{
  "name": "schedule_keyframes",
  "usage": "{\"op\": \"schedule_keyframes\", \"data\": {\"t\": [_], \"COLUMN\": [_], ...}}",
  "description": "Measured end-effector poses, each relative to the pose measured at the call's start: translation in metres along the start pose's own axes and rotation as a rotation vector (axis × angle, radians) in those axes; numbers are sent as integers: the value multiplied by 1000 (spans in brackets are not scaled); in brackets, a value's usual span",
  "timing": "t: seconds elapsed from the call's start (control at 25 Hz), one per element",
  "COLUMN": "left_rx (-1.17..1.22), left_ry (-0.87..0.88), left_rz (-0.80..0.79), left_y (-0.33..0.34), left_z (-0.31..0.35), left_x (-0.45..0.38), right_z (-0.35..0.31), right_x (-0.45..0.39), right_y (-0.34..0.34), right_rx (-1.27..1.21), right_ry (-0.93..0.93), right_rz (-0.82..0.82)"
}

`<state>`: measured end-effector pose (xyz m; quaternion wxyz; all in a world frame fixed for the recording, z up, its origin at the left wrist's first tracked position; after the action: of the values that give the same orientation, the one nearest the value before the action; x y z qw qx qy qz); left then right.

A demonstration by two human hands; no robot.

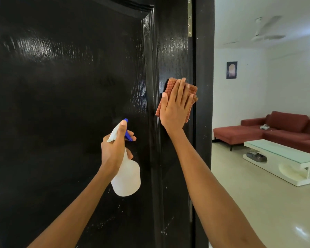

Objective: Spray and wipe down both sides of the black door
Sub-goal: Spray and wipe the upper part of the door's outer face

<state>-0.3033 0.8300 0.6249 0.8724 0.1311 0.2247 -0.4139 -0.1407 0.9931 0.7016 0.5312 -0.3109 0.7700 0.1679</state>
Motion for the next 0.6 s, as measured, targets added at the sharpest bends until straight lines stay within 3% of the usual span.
{"op": "schedule_keyframes", "data": {"t": [0.28, 0.44, 0.6], "left_rx": [-20, -55, -73], "left_ry": [-130, -160, -153], "left_rz": [41, 66, 70], "left_y": [-13, -23, -27], "left_z": [-36, -46, -42], "left_x": [25, 37, 40], "right_z": [68, 109, 74], "right_x": [222, 290, 254], "right_y": [15, 14, 12], "right_rx": [38, 87, 69], "right_ry": [-430, -386, -313], "right_rz": [-263, -409, -372]}}
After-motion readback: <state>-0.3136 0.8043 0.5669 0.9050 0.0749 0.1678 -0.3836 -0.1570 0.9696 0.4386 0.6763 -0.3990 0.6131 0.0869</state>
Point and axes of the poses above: each hand's wrist, its own x-axis away from the middle knuckle, its own y-axis out of the palm, z = x × y, the point moved 4 cm from there along -x, towards the middle knuckle, and after that the axes turned 3 degrees about z, right-handed, at the moved point
